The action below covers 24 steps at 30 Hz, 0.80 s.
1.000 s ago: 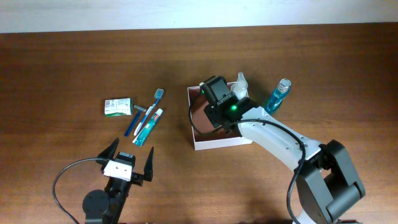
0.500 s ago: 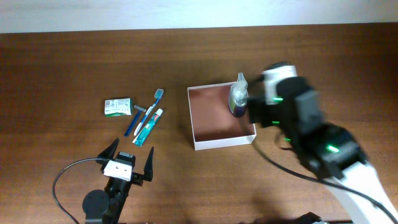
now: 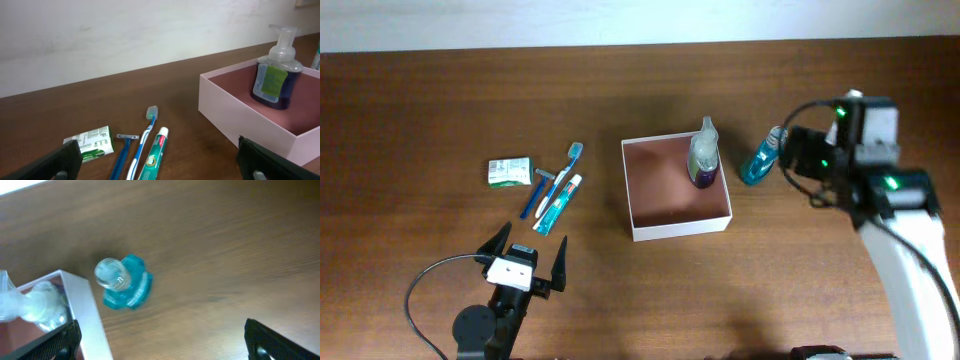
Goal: Pack container
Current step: 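Raise the right gripper and move it over the Listerine bottle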
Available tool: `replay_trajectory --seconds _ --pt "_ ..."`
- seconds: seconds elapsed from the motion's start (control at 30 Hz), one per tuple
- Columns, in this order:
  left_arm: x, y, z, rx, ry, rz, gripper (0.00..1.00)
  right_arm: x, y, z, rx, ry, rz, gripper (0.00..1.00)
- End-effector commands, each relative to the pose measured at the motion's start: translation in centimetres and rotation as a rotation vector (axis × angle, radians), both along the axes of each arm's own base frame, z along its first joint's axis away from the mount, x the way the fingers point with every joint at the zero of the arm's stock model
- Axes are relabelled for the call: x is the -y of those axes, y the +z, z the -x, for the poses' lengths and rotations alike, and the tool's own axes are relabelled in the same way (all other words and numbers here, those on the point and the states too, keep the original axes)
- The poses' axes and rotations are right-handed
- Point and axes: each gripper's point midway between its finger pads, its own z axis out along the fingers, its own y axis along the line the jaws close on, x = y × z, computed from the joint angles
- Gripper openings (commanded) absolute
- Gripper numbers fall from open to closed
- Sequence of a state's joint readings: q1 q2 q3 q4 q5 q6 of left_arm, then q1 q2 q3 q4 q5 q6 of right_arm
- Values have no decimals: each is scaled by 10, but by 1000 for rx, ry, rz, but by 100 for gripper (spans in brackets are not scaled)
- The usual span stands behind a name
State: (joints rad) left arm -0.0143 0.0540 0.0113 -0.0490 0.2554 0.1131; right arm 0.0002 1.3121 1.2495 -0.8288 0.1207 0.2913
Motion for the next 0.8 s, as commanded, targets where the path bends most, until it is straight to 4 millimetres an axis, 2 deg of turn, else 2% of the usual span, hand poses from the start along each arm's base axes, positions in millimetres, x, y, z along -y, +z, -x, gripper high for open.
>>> replay_trajectory --seconds 0.0,0.2,0.33,0.47,0.63,0.77 --pt "1 0 1 5 -11 -14 100 -14 -28 -21 -45 2 -114 99" --pt "1 0 1 5 -11 -14 100 -21 -57 -50 -61 -6 -127 99" --pt "1 0 1 5 -11 -14 100 -33 -68 -57 -70 22 -126 96" --pt "1 0 1 5 -11 -14 100 -46 -69 -61 -58 27 -114 93" --pt "1 0 1 5 -11 -14 100 -42 -68 -62 -51 4 -58 90" --pt "1 0 1 5 -11 -14 100 -42 -68 -61 -52 5 -58 82"
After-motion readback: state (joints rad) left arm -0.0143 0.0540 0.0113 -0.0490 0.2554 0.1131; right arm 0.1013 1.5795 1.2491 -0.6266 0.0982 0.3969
